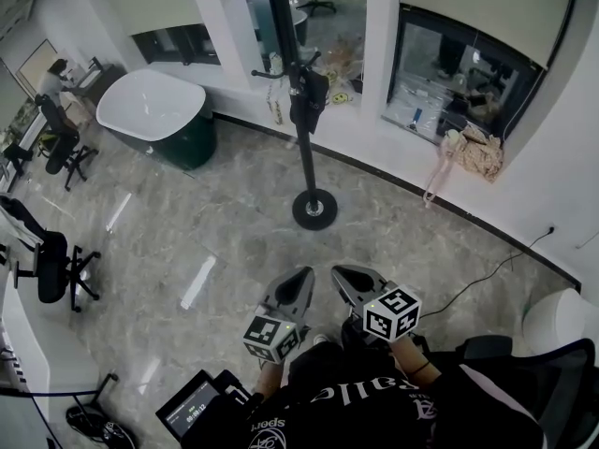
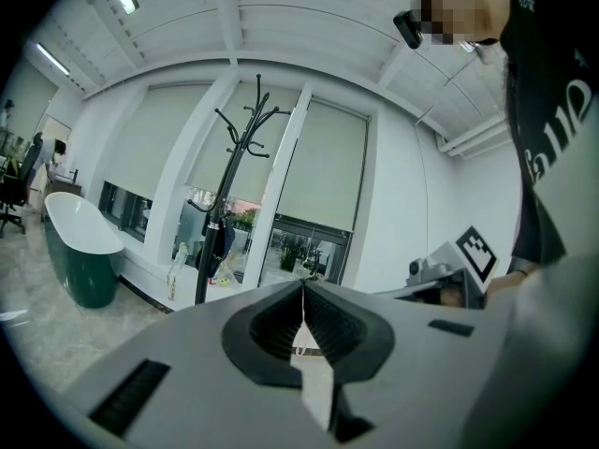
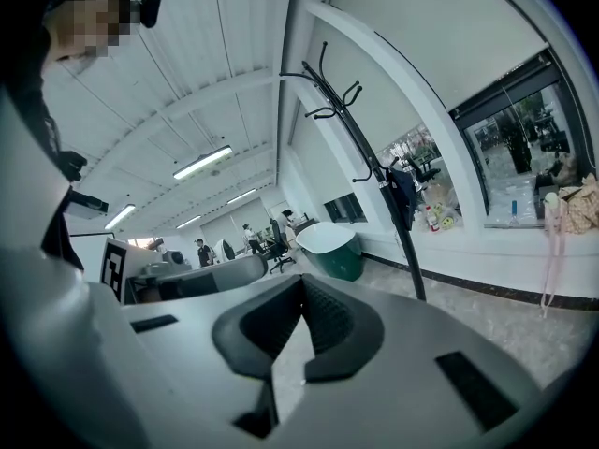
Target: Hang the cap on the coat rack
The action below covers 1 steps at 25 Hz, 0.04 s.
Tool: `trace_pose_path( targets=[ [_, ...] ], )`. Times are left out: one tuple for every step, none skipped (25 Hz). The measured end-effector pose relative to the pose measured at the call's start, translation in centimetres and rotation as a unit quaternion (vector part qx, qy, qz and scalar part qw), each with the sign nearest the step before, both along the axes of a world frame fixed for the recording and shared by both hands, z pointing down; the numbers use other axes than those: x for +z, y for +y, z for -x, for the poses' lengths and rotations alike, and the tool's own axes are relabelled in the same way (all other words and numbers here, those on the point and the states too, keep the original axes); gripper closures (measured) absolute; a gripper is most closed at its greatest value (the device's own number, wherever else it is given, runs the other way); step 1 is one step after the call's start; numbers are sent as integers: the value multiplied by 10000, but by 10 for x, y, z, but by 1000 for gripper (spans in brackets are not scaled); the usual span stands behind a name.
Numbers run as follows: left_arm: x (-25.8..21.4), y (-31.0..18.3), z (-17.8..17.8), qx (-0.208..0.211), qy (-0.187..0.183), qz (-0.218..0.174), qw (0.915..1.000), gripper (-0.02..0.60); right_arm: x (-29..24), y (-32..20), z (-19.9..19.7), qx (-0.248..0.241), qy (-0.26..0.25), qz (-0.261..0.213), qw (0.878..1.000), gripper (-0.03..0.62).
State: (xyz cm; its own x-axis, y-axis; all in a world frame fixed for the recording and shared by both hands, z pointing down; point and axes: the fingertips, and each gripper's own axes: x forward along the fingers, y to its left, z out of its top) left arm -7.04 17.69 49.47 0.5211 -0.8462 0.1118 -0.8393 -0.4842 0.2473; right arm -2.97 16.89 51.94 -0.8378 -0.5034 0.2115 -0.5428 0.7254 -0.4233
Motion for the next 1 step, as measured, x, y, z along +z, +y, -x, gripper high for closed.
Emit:
trace_pose_path(
  targets=[
    [-1, 0, 1, -12, -6, -7, 10000, 578, -1, 0, 0, -2, 4, -11, 10000, 579]
  ],
)
